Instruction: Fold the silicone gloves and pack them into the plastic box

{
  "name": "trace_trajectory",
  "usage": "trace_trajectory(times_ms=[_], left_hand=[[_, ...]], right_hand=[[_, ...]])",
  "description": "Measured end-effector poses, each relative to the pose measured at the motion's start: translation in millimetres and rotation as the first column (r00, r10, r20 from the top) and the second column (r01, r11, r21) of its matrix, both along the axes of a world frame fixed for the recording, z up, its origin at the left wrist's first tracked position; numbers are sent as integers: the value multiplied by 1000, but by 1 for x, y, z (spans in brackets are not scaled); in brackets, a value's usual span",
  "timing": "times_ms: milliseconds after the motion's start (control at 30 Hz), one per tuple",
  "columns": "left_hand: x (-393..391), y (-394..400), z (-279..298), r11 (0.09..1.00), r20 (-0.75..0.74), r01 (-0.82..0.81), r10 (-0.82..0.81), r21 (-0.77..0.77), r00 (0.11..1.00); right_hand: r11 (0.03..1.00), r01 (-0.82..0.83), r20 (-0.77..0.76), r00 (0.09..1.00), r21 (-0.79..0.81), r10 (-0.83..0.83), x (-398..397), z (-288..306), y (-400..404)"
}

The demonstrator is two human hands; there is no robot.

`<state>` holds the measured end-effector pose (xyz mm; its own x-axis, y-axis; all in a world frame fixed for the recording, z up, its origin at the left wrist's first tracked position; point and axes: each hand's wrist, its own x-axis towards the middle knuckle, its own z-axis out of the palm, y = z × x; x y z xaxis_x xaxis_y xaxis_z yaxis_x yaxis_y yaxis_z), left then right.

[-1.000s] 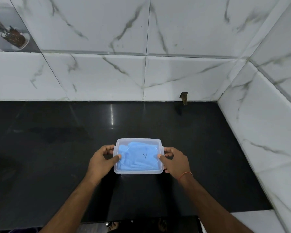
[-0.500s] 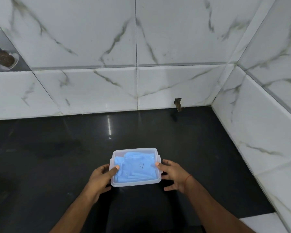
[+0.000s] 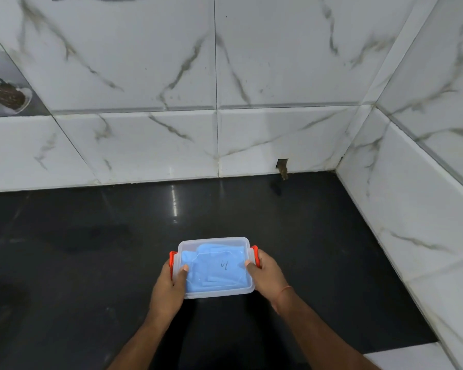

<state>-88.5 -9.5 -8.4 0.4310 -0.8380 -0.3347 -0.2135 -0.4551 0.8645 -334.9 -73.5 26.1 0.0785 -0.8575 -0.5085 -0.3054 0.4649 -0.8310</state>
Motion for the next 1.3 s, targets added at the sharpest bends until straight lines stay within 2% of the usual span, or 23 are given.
trace_trajectory(times_ms=[133,300,433,600,700,800,900,933,1000,1133,1300], left_hand=[[-2,-3,1,1000,51,8,-9,25,999],[-3,-2,4,999,104,28,-30,24,994],[-10,1,5,994,219,111,-114,26,969],[-1,2,6,977,281,190,-210,96,937],[5,-2,12,970,520,228,-236,80,821],[2,-12,21,923,763,382,-279,45,583],[-2,-25,21,850,831,497,-398,174,390],[-3,-28,17,832,822,510,-438,219,363],[0,-31,11,812,785,521,-494,263,373],[6,-39,10,812,767,515,-508,275,392],[8,-40,6,803,782,508,-521,313,342]], right_hand=[[995,-46,-233,972,-93,23,8,-4,7],[978,-132,-359,931,-162,66,12,-7,9],[963,-167,-443,894,-209,59,17,-13,16],[929,-299,-524,839,-220,146,9,-16,12],[857,-432,-633,755,-281,173,1,-15,4],[700,-609,-766,628,-373,137,3,-11,-7],[570,-755,-842,505,-324,190,15,-11,-17],[549,-783,-857,469,-292,213,19,-14,-18],[527,-810,-874,428,-257,230,25,-20,-19],[526,-813,-877,420,-248,235,33,-27,-27],[534,-814,-883,405,-229,239,36,-32,-28]])
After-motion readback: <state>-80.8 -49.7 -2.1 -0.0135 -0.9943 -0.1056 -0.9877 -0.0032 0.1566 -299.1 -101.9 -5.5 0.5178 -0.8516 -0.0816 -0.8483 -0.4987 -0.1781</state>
